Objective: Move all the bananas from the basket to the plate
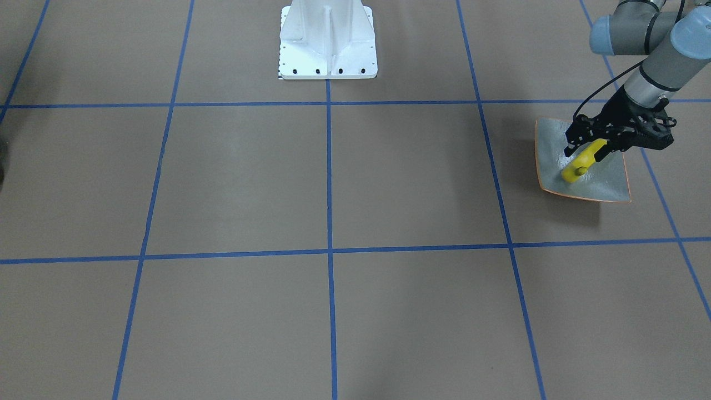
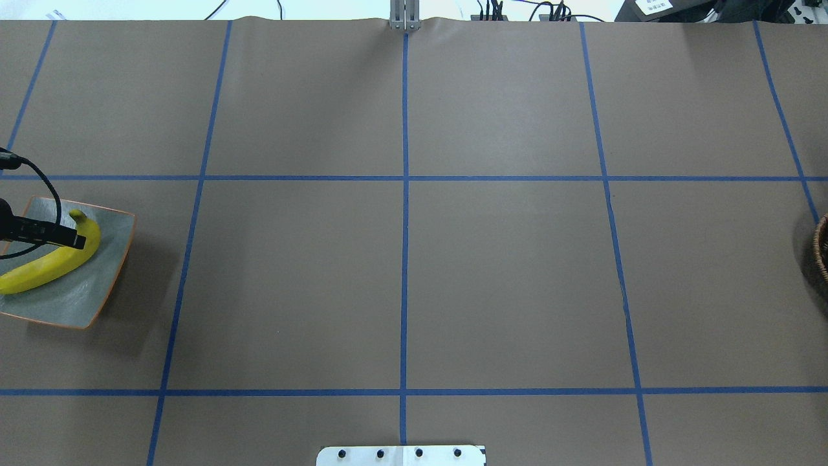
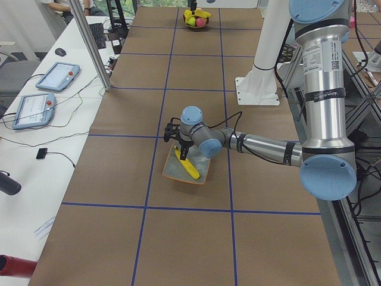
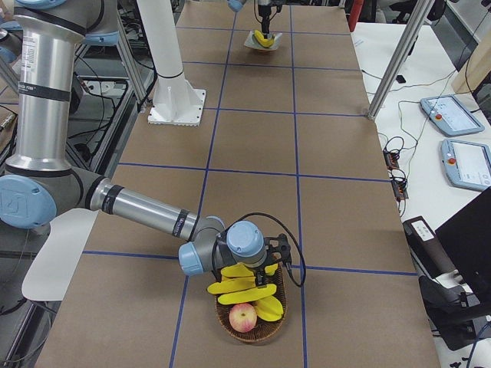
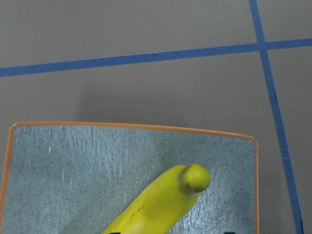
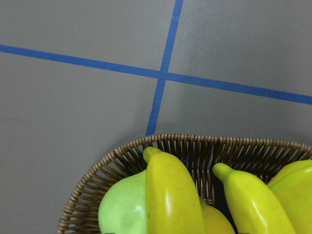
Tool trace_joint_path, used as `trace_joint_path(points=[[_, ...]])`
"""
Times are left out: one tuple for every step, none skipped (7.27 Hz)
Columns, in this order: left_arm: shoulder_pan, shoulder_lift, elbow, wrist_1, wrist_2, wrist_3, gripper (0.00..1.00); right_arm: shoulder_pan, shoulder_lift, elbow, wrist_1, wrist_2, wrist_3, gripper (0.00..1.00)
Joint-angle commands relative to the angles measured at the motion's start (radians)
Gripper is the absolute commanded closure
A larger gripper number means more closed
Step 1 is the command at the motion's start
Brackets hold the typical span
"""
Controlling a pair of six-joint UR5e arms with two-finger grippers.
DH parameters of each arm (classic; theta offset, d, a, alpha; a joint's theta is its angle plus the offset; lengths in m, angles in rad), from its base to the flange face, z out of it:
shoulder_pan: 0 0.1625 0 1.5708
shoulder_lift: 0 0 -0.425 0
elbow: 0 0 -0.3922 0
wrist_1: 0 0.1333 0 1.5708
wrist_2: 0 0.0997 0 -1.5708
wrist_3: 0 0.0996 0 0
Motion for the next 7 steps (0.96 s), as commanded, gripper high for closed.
trace_joint_path(points=[[0.000, 0.002, 0.000, 0.000, 0.000, 0.000, 0.23, 0.000, 0.018, -0.013, -0.004, 0.002, -0.002, 1.00], [0.000, 0.004, 0.000, 0.000, 0.000, 0.000, 0.23, 0.000, 0.019, -0.013, -0.004, 0.002, 0.006, 1.00], [0.000, 0.009, -0.006, 0.000, 0.000, 0.000, 0.23, 0.000, 0.036, -0.013, -0.013, 0.016, 0.020, 1.00], [0.000, 0.012, -0.009, 0.000, 0.001, 0.000, 0.23, 0.003, 0.053, -0.010, -0.035, 0.041, 0.027, 1.00], [-0.002, 0.015, -0.014, 0.000, 0.001, 0.000, 0.23, 0.068, 0.070, -0.002, -0.073, 0.114, 0.026, 1.00], [-0.002, 0.015, -0.014, 0.000, 0.001, 0.000, 0.23, 0.134, 0.073, 0.008, -0.104, 0.149, 0.011, 1.00], [-0.002, 0.015, -0.012, 0.000, 0.001, 0.000, 0.23, 0.150, 0.073, 0.028, -0.105, 0.160, 0.008, 1.00]])
